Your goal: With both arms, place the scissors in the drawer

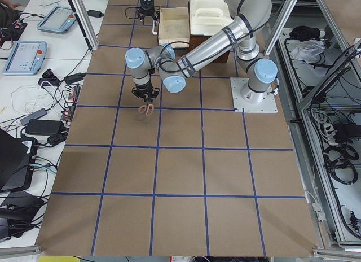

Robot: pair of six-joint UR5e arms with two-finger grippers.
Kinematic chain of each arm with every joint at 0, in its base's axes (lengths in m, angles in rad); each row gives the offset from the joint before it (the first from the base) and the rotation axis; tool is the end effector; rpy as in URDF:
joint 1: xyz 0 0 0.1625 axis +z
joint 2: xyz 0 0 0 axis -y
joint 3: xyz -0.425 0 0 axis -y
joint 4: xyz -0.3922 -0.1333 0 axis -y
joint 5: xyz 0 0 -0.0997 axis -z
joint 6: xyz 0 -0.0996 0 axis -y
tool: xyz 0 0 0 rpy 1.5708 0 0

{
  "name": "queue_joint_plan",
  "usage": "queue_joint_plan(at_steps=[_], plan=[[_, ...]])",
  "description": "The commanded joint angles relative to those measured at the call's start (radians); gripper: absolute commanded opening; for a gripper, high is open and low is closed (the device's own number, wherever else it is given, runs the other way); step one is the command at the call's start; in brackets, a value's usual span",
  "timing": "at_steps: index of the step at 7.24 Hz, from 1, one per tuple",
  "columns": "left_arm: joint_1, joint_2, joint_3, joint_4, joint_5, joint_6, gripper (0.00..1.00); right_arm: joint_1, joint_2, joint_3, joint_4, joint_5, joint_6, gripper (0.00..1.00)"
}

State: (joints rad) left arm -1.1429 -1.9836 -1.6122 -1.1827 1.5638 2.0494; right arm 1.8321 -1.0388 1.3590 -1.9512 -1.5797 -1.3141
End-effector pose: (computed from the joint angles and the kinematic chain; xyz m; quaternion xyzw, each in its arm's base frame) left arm 0.1336 -0.6159 0.2738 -0.7243 -0.6887 -0.0075 0.0324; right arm 0.3070 -0.6356 0.3119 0.7083 -0.7052 0.0238 0.0190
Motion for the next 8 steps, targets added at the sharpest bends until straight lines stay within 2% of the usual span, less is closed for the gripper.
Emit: queue_joint_plan(at_steps=[1, 3, 5, 6, 7, 8], plan=[[0.000, 0.002, 0.001, 0.000, -0.001, 0.000, 0.00, -0.010, -0.047, 0.000, 0.006, -0.003, 0.034, 1.00], [-0.005, 0.018, 0.015, -0.029, -0.001, -0.002, 0.00, -0.078, -0.119, 0.002, 0.050, 0.001, 0.074, 1.00], [-0.027, 0.078, 0.038, -0.134, -0.020, -0.052, 0.00, -0.123, -0.251, 0.017, 0.226, 0.001, 0.232, 1.00], [-0.056, 0.112, 0.082, -0.241, -0.062, -0.070, 0.00, -0.148, -0.307, 0.020, 0.307, 0.000, 0.339, 1.00], [-0.119, 0.141, 0.116, -0.324, -0.059, -0.145, 0.00, -0.181, -0.357, 0.026, 0.354, -0.002, 0.562, 1.00], [-0.188, 0.173, 0.129, -0.356, -0.054, -0.237, 0.00, -0.198, -0.404, 0.040, 0.403, -0.005, 0.664, 1.00]])
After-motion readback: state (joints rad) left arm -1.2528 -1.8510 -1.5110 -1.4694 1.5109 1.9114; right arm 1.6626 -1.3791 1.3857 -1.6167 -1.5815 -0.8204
